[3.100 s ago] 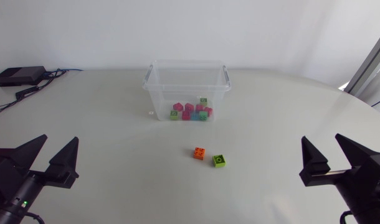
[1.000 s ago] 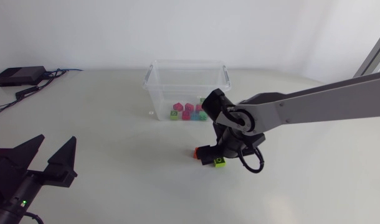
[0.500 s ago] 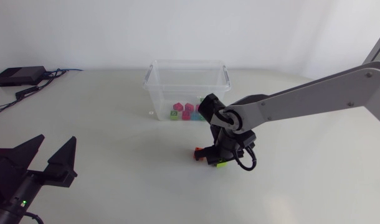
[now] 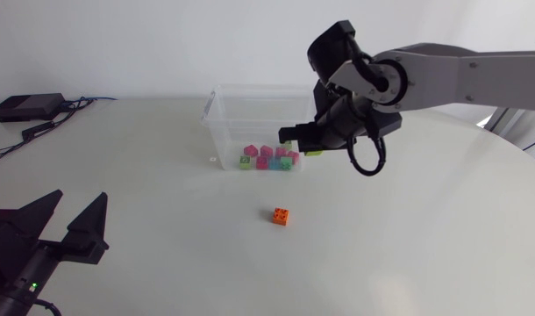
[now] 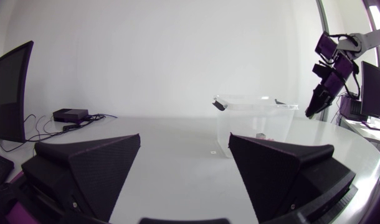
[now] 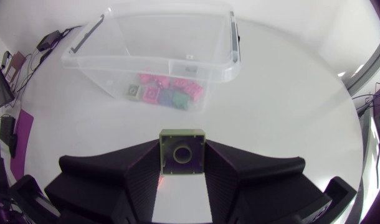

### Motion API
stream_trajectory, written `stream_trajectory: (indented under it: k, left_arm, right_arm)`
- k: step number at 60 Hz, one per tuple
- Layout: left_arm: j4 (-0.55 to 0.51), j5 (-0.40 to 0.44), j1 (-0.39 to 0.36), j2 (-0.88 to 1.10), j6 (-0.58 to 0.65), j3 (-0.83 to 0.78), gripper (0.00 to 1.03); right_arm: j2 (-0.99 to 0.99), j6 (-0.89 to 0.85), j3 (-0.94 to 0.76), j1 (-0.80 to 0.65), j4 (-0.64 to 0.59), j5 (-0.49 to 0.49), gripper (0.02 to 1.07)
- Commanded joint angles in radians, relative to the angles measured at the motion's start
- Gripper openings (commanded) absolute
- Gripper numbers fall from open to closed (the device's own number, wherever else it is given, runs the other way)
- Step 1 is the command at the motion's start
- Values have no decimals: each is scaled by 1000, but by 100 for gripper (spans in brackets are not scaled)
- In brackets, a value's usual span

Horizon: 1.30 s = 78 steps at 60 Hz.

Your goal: Place the duplo bricks in the container

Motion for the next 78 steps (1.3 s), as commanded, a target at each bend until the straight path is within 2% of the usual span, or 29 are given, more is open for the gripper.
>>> stream_trajectory:
  k: [1,15,34,36,39,42,46,56,68,74,78]
  left_arm:
    - [4,-7,-8,-10,1,-18,99]
    - [4,-7,-8,-10,1,-18,99]
    - [4,-7,-8,-10,1,-18,99]
    - [4,-7,-8,-10,1,-18,99]
    - [4,-7,-8,-10,1,-18,99]
    - [4,-7,-8,-10,1,-18,99]
    - [4,-7,-8,-10,1,-18,99]
    - [4,-7,-8,-10,-1,-18,99]
    - [4,-7,-6,-10,1,-18,99]
    - [4,-7,-9,-10,1,-18,99]
    - [4,-7,-9,-10,1,-19,99]
  right_arm:
    - [-1,-18,86,-15,5,10,23]
    - [114,-36,288,-41,103,10,23]
    - [303,-151,307,-24,417,47,23]
    - [334,-165,325,-24,422,50,24]
    - [374,-176,354,-27,410,50,28]
    - [389,-176,373,-29,394,45,47]
    - [367,-174,377,-27,373,30,103]
    - [222,-207,331,-24,307,-24,103]
    - [-27,-248,103,-29,189,-285,103]
    - [-64,-342,72,-15,40,-294,103]
    - [-68,-415,41,-7,-6,-323,103]
